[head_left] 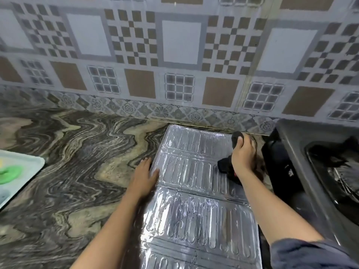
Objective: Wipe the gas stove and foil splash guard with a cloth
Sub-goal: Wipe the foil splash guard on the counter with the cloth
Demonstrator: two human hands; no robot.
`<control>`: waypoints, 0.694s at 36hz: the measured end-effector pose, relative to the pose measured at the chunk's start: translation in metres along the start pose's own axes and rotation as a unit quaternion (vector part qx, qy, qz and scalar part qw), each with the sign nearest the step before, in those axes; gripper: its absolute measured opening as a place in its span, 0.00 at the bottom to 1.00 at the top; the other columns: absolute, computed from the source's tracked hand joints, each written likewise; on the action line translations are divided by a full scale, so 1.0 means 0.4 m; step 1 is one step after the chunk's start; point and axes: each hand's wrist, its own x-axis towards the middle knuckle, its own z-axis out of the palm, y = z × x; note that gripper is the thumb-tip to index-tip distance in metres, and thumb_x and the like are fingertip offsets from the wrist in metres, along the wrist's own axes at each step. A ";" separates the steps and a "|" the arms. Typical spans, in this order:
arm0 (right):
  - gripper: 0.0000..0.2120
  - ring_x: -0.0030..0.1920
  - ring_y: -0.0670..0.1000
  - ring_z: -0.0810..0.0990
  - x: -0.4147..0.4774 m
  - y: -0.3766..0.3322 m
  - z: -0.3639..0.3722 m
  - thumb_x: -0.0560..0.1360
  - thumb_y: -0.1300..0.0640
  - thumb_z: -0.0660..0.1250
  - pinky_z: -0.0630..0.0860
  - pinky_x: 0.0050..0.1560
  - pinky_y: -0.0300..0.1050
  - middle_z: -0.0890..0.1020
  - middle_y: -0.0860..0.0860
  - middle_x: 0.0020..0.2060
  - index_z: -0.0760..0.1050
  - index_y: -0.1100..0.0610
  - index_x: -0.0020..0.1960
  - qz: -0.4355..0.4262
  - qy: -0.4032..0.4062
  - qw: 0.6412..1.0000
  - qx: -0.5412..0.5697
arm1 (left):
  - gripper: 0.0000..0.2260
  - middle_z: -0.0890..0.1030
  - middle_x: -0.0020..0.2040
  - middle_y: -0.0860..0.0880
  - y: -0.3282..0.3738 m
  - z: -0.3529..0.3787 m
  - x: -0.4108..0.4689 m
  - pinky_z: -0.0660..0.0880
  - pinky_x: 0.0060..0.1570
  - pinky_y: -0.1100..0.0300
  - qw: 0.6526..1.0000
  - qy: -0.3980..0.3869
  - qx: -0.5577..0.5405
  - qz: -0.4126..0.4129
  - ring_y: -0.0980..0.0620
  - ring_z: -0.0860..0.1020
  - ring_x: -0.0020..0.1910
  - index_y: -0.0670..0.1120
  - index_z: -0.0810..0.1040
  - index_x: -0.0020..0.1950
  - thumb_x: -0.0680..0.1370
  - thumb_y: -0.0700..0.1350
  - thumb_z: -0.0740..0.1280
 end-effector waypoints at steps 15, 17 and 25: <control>0.21 0.73 0.55 0.59 0.046 0.136 0.135 0.81 0.51 0.51 0.45 0.74 0.54 0.65 0.54 0.73 0.62 0.54 0.72 -0.030 -0.105 0.959 -0.263 | 0.31 0.48 0.78 0.51 -0.046 0.040 0.007 0.41 0.73 0.55 0.986 -0.002 0.159 0.044 0.54 0.45 0.77 0.53 0.46 0.77 0.76 0.63 0.42; 0.21 0.74 0.55 0.58 0.063 0.134 0.141 0.81 0.51 0.51 0.45 0.75 0.53 0.63 0.54 0.73 0.60 0.54 0.73 -0.030 -0.115 0.955 -0.273 | 0.32 0.48 0.78 0.51 -0.048 0.041 0.009 0.41 0.74 0.55 0.986 -0.001 0.162 0.044 0.54 0.45 0.76 0.53 0.47 0.77 0.75 0.64 0.39; 0.22 0.74 0.57 0.58 0.109 0.127 0.180 0.81 0.52 0.51 0.49 0.74 0.52 0.62 0.56 0.74 0.60 0.55 0.73 -0.034 -0.116 0.951 -0.283 | 0.34 0.45 0.77 0.53 -0.047 0.043 0.011 0.40 0.73 0.55 0.983 -0.001 0.178 0.041 0.56 0.42 0.75 0.54 0.45 0.76 0.72 0.65 0.35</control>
